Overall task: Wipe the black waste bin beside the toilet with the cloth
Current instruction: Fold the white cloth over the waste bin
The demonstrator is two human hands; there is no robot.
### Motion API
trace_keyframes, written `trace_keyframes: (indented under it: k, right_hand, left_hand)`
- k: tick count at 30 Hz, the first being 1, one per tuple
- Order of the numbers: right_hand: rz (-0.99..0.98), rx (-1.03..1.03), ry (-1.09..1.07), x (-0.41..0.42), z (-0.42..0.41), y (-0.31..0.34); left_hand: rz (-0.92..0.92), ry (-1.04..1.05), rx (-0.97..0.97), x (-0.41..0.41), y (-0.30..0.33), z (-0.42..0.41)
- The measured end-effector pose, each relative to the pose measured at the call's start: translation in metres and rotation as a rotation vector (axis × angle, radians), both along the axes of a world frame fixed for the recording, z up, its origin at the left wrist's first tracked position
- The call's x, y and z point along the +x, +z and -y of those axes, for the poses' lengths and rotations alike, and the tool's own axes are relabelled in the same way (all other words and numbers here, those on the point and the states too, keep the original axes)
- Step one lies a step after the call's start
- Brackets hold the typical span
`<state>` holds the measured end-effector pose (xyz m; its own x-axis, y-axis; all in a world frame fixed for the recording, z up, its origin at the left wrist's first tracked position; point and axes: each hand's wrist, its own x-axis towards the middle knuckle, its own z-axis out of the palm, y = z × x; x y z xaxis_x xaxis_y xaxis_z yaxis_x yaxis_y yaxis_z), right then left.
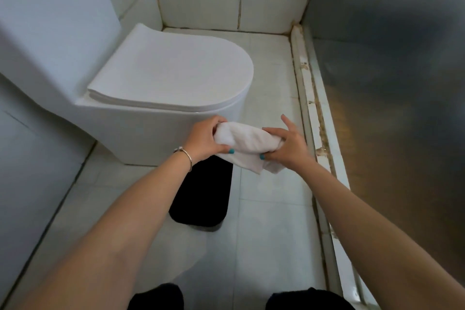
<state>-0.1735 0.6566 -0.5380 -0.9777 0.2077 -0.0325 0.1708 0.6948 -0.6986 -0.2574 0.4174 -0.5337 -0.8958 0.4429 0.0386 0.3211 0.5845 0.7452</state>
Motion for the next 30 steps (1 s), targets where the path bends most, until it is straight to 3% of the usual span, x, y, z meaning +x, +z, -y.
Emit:
trace_keyframes:
  k: [11, 30]
  right_hand:
    - [-0.096, 0.036, 0.005, -0.001, -0.002, -0.023]
    - [-0.172, 0.032, -0.011, 0.08, 0.048, 0.04]
  left_hand:
    - [-0.078, 0.012, 0.025, -0.005, -0.028, -0.004]
    - [-0.255, 0.003, 0.004, 0.077, 0.036, 0.048]
